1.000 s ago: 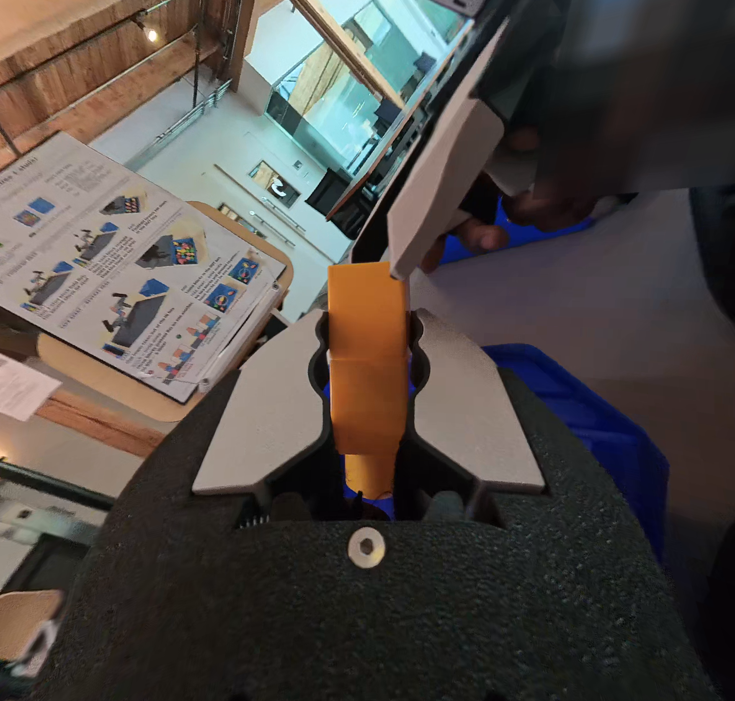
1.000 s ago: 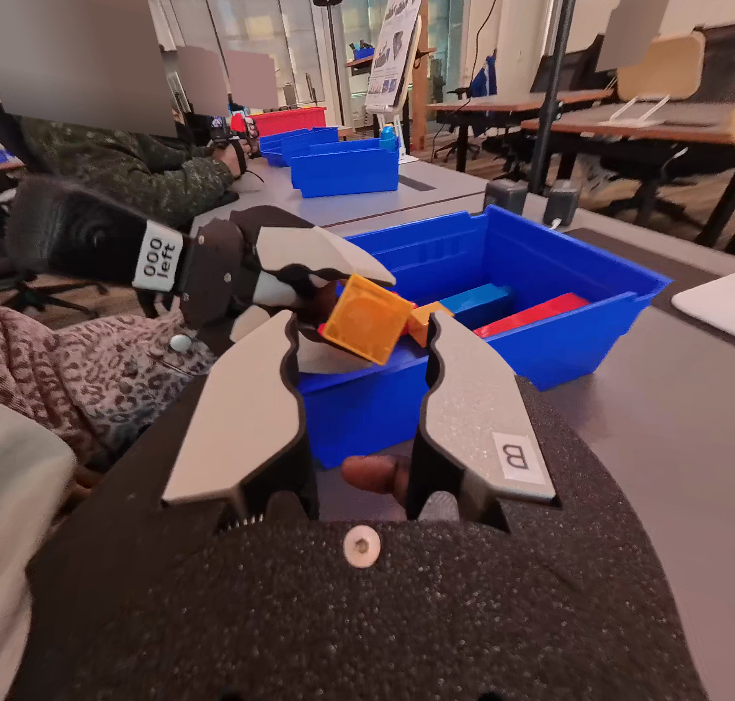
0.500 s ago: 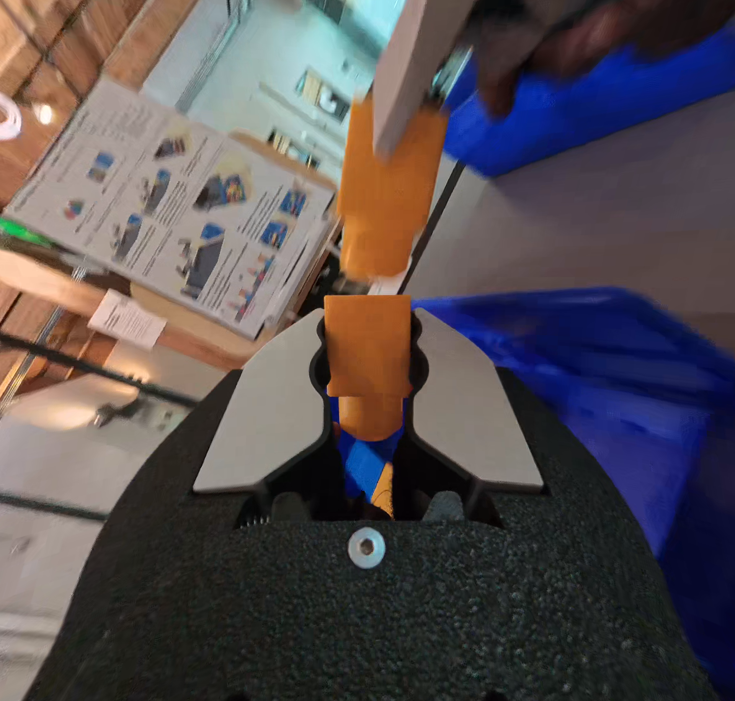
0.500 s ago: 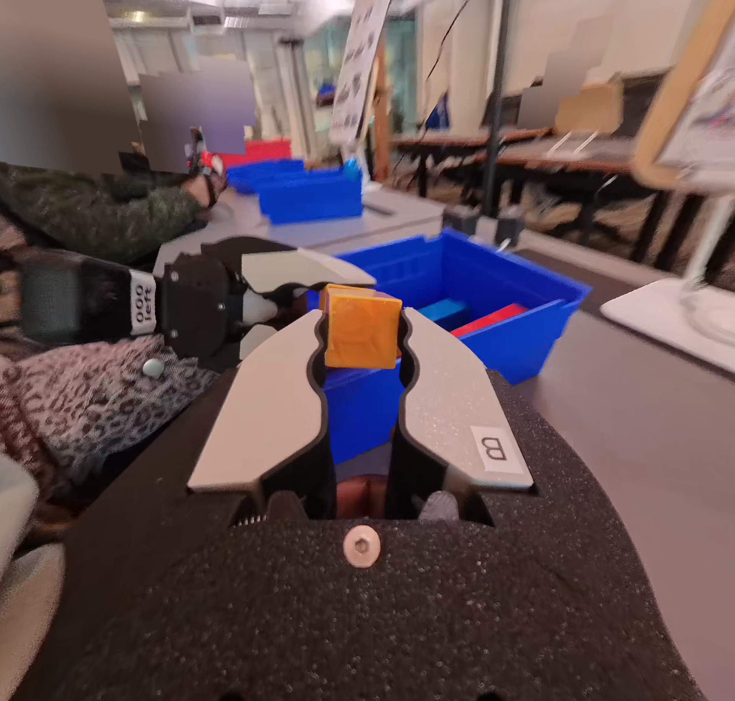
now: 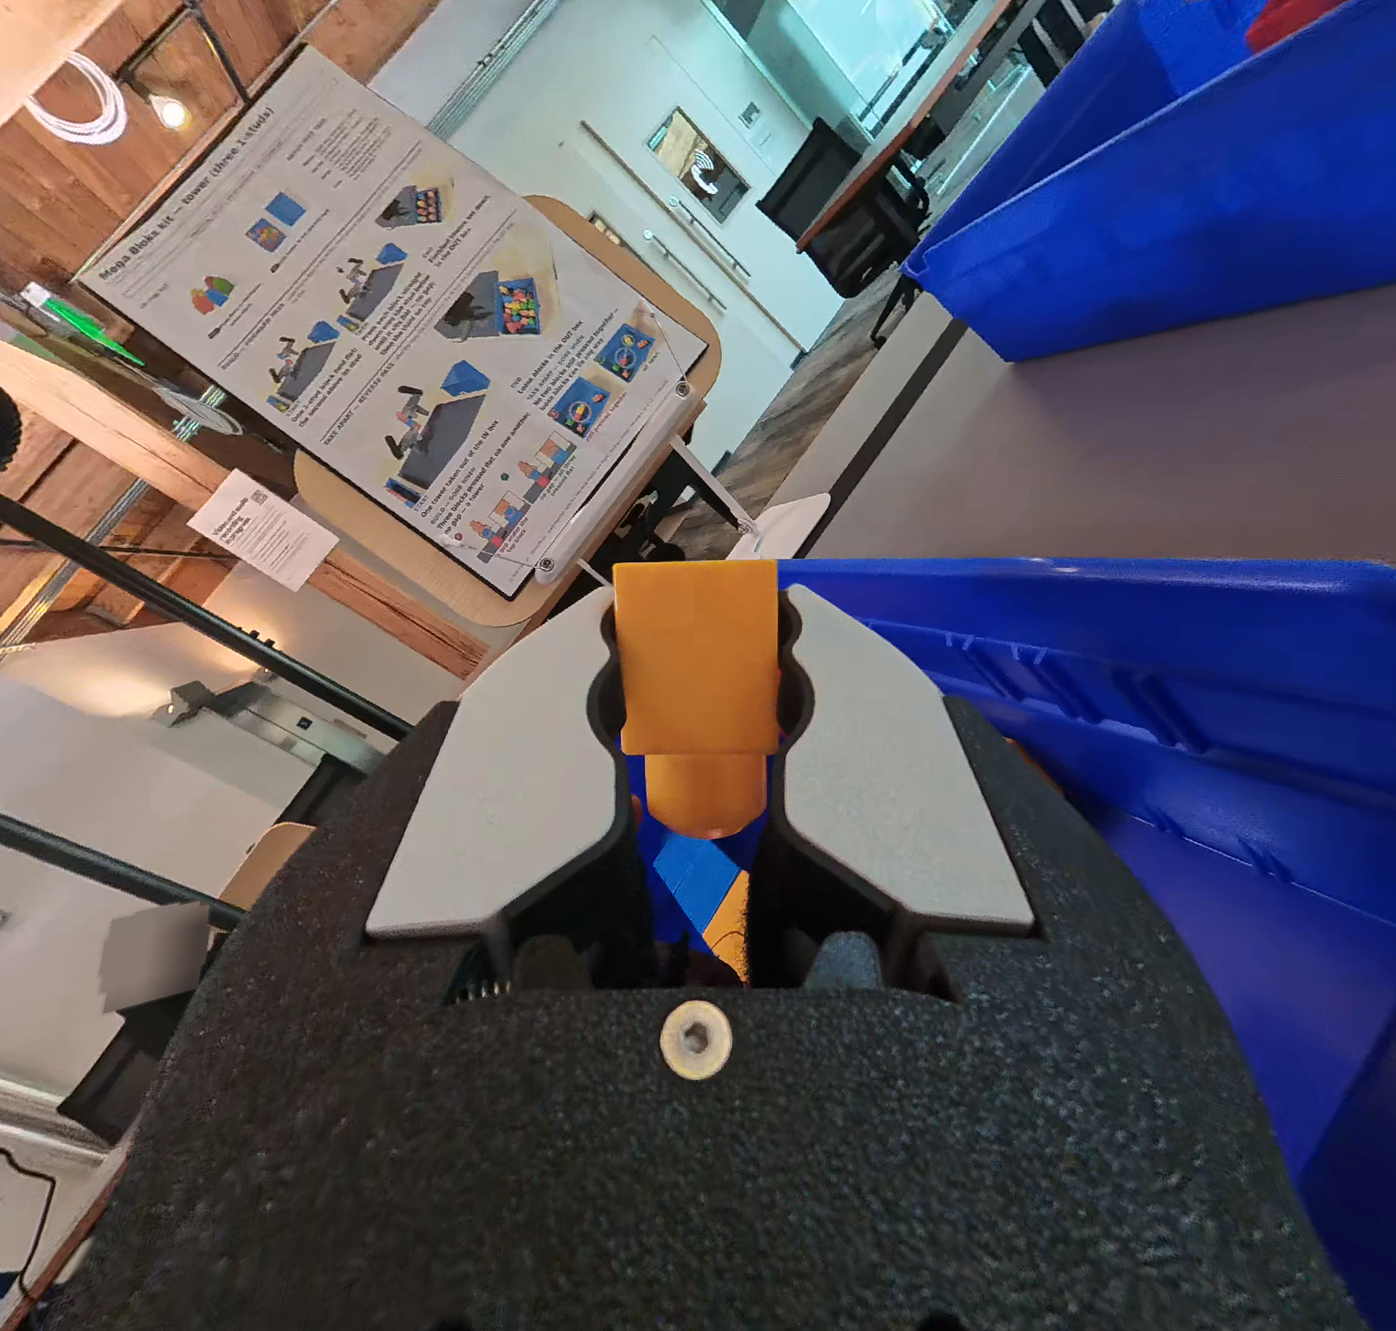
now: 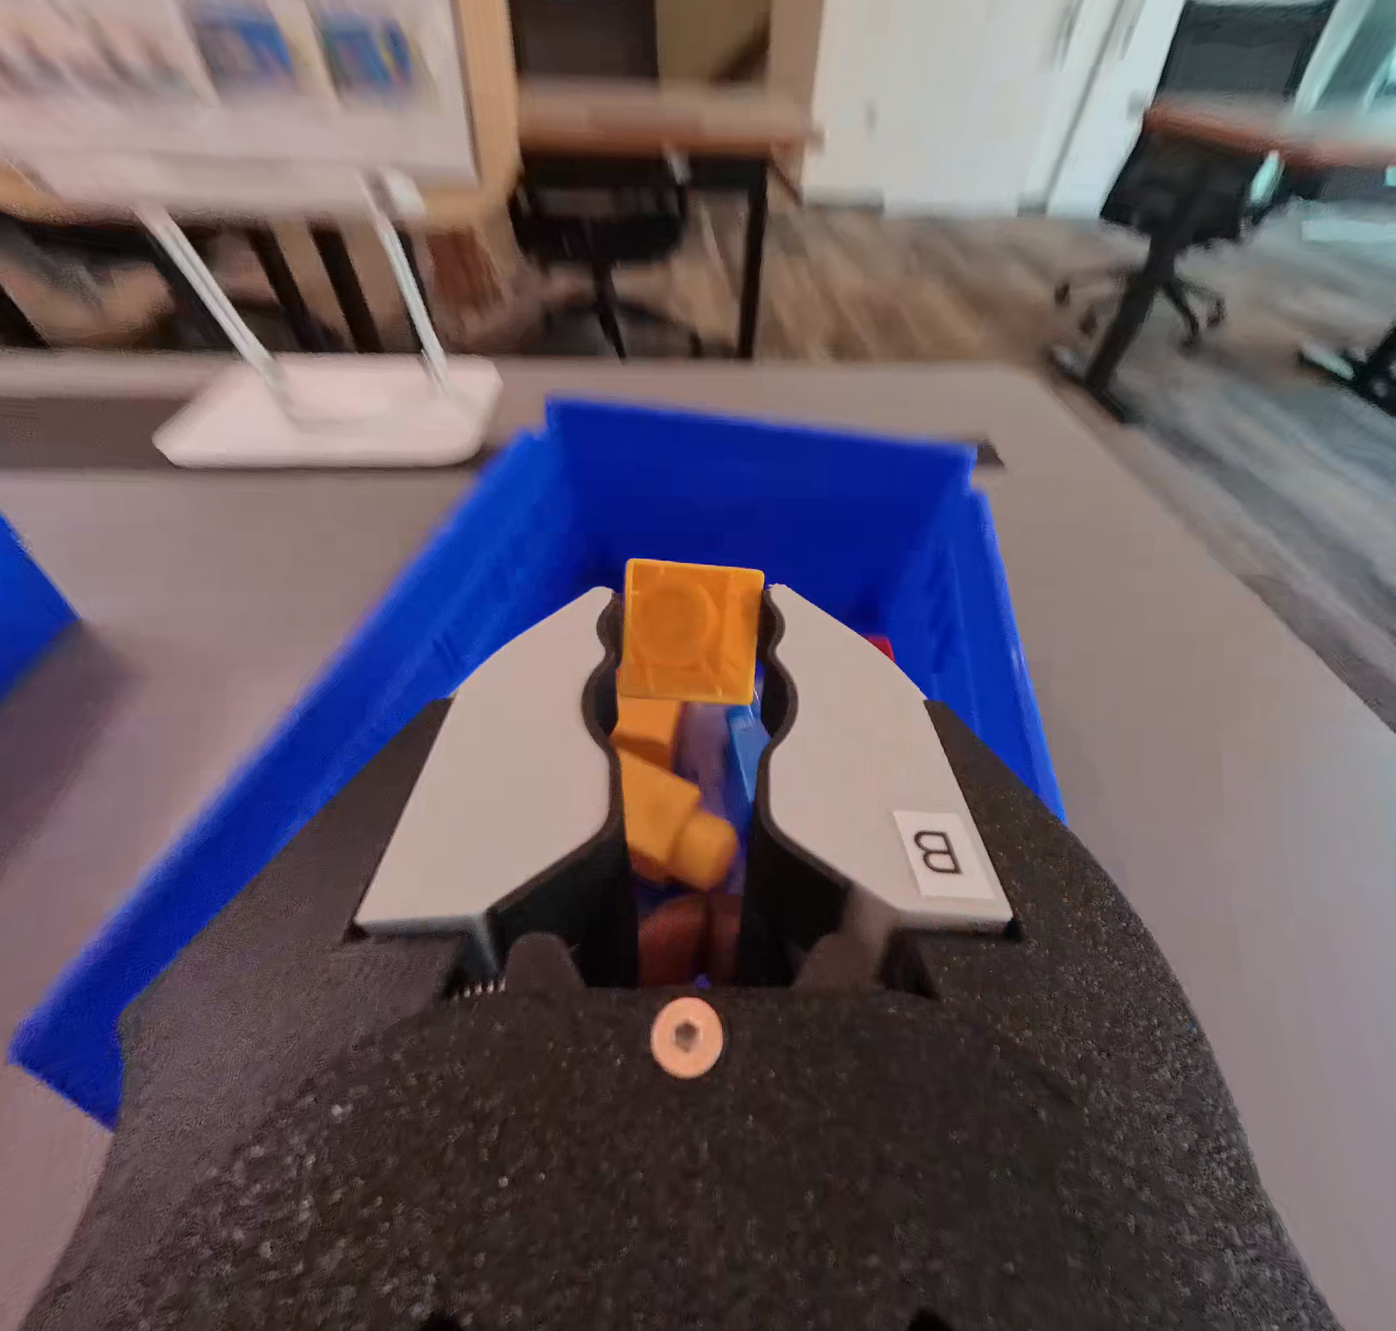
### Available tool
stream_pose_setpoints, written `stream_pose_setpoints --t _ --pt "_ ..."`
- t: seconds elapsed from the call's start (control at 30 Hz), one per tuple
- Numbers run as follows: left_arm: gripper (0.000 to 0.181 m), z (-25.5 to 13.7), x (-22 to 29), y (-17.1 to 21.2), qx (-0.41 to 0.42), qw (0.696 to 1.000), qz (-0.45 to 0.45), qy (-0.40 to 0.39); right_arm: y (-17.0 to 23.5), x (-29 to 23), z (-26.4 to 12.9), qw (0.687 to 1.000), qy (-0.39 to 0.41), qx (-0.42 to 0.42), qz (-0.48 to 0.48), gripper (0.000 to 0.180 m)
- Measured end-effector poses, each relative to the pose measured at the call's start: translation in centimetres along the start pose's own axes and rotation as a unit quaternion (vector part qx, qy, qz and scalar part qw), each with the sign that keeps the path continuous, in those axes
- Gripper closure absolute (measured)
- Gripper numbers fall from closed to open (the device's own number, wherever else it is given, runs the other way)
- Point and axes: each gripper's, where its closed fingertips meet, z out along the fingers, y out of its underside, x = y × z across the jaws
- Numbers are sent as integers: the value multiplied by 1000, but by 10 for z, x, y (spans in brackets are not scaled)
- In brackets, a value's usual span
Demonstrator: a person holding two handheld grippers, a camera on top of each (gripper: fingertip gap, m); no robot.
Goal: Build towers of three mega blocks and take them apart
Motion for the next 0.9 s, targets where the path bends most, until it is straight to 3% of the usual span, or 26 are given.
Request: stream_pose_setpoints --t 0.17,0.5,0.63,0.73,0.8,0.9 --pt "143 -1 -2 1 -1 1000 -4 -2 44 8 14 988 47 -129 -74 146" --pt "143 -1 0 -1 0 1000 1 3 54 4 20 987 27 -143 -69 139" --pt "143 -1 0 0 -2 1000 -2 4 30 -6 18 993 9 -72 -88 125" --pt "143 -1 2 1 -3 1000 3 6 -9 -32 6 993 -33 45 -108 122" --pt "144 -1 3 -1 3 1000 11 5 -37 -73 -12 979 -120 138 -95 125" --pt "144 -2 8 -8 23 999 25 13 -63 -158 -60 915 -322 234 -60 131"
